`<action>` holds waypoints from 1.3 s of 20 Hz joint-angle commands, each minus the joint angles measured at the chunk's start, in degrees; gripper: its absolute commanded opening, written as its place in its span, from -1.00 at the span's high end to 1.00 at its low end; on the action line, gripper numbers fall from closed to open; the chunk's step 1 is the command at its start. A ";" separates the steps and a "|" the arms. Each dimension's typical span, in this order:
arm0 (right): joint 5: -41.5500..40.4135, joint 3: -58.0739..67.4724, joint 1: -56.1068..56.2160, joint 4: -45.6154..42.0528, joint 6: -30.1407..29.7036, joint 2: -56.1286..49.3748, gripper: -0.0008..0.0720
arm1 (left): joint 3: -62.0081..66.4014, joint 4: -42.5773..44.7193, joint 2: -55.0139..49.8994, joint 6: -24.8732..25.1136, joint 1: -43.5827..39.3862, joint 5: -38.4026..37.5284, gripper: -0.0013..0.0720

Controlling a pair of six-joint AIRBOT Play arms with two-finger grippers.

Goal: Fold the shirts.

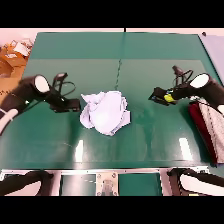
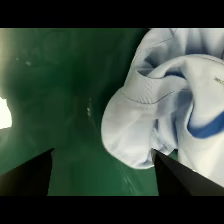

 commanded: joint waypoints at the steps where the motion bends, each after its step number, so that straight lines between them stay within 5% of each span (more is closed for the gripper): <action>1: -3.15 0.13 1.64 14.08 -9.20 -9.64 -0.09 | -6.86 -12.96 -4.17 5.05 0.98 11.98 -0.92; 4: -4.96 0.24 3.93 21.81 -13.94 -14.71 -0.08 | -6.86 -20.63 -9.11 8.39 0.98 13.18 -0.92; 5: -6.05 0.26 4.74 22.86 -13.99 -15.65 -0.08 | -6.86 -23.69 -10.23 10.99 0.98 12.94 -0.74; 7: -8.61 0.31 6.43 24.28 -13.99 -17.29 -0.08 | -6.69 -26.01 -10.51 16.50 1.01 10.67 0.87; 11: -10.40 1.38 10.47 25.66 -14.01 -20.92 -0.07 | -4.37 -24.20 -10.12 17.33 3.13 7.28 0.90; 13: -10.71 3.45 12.81 26.69 -14.21 -22.51 0.13 | -4.13 -24.04 -10.12 17.35 3.80 7.19 0.90; 14: -10.75 4.92 13.77 26.67 -14.53 -23.15 0.67 | -4.11 -23.87 -10.12 17.35 3.85 6.88 0.90; 15: -10.73 6.43 13.94 26.58 -15.52 -23.26 0.94 | -3.96 -23.61 -10.12 17.31 3.85 6.27 0.90; 17: -7.98 10.84 12.46 25.11 -15.45 -23.10 0.94 | -1.29 -18.38 -9.62 16.35 3.85 3.13 0.90; 22: 3.98 22.95 0.37 19.15 -14.32 -15.23 0.94 | 11.39 14.38 1.86 1.64 3.85 -6.23 0.90; 26: 9.97 27.96 -8.85 19.19 -15.23 -3.56 0.94 | 21.35 17.40 10.86 0.92 3.82 -10.49 0.90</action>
